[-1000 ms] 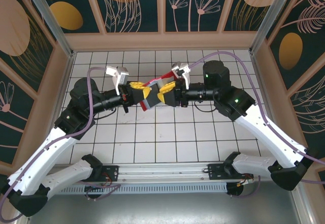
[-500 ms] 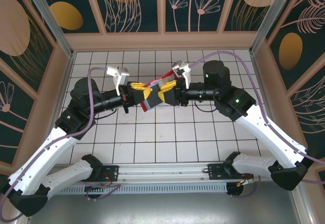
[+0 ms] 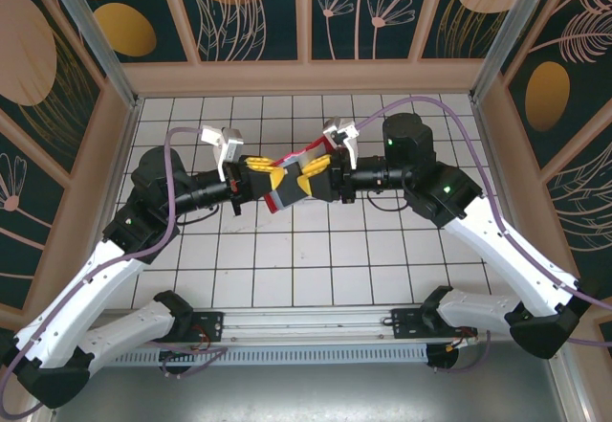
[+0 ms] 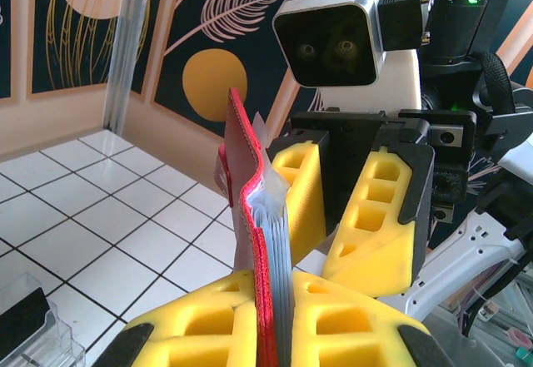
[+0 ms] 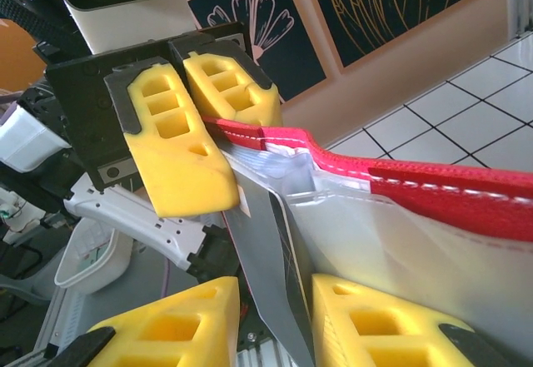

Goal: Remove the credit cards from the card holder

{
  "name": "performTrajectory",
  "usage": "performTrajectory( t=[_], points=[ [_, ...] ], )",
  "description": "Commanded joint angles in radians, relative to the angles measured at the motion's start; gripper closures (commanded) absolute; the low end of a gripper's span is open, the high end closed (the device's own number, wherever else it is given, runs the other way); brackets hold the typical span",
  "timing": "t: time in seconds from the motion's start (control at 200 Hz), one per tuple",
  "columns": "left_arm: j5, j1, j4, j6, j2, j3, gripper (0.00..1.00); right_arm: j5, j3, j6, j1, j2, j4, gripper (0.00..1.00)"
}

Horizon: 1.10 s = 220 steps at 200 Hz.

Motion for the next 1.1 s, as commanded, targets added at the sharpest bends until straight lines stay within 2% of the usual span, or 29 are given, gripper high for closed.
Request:
performTrajectory(
  t=[0.0, 0.145, 0.32, 0.671, 1.006, 1.096],
  points=[
    [0.045, -0.007, 0.076, -0.015, -0.002, 0.014, 1.00, -0.088, 0.026, -0.030, 0.021, 0.009, 0.002, 0.72],
    [0.057, -0.007, 0.087, -0.019, 0.000, 0.012, 1.00, -0.149, 0.032, -0.047, 0.046, 0.019, -0.006, 0.75],
    [0.067, -0.007, 0.094, -0.024, 0.011, 0.016, 1.00, -0.142, 0.050, -0.067, 0.073, 0.037, -0.034, 0.87],
    [0.040, -0.007, 0.073, -0.007, -0.018, 0.002, 1.00, -0.118, 0.025, -0.061, 0.073, -0.016, -0.017, 1.00],
    [0.040, -0.007, 0.070, -0.004, -0.020, 0.000, 1.00, -0.128, 0.014, -0.061, 0.073, -0.026, -0.009, 1.00],
    [0.042, -0.007, 0.076, -0.008, -0.020, 0.000, 0.99, -0.128, 0.010, -0.056, 0.072, -0.032, -0.003, 0.96]
  ],
)
